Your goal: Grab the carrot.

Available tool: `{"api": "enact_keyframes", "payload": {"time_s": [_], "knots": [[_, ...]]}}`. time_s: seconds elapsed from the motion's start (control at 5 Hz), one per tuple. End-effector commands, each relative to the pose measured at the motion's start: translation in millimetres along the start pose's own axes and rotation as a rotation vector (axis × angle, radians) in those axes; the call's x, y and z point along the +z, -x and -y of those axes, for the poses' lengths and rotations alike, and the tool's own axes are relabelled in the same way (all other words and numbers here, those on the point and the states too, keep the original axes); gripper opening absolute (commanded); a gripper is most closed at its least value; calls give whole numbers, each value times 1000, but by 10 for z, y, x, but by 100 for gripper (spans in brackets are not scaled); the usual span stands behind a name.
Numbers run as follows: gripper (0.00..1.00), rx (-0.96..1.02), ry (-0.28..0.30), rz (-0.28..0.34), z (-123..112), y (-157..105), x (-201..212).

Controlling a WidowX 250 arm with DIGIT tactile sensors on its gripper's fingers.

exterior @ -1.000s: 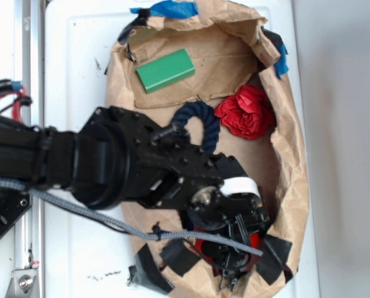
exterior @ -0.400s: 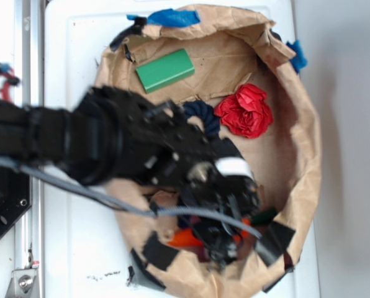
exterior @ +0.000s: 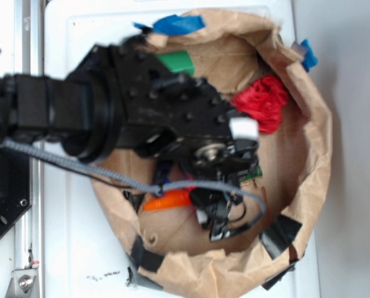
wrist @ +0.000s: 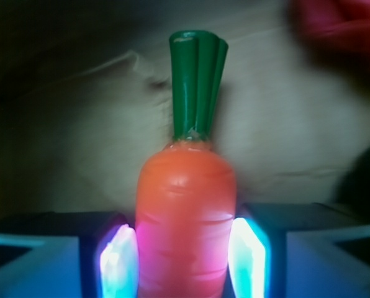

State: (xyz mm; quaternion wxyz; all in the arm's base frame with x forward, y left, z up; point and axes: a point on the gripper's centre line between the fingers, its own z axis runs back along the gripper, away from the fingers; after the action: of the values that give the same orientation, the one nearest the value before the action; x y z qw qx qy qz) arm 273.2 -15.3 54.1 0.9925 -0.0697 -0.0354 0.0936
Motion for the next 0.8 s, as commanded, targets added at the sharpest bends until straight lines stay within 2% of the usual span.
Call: {"api": "enact_keyframes", "payload": {"time_s": [0.0, 0.2, 0.6], "knots": [[0, 17, -100, 22, -9, -154, 371], [0, 2, -132, 0, 41, -227, 524], [0, 16, -104, 79, 1, -302, 962]]}}
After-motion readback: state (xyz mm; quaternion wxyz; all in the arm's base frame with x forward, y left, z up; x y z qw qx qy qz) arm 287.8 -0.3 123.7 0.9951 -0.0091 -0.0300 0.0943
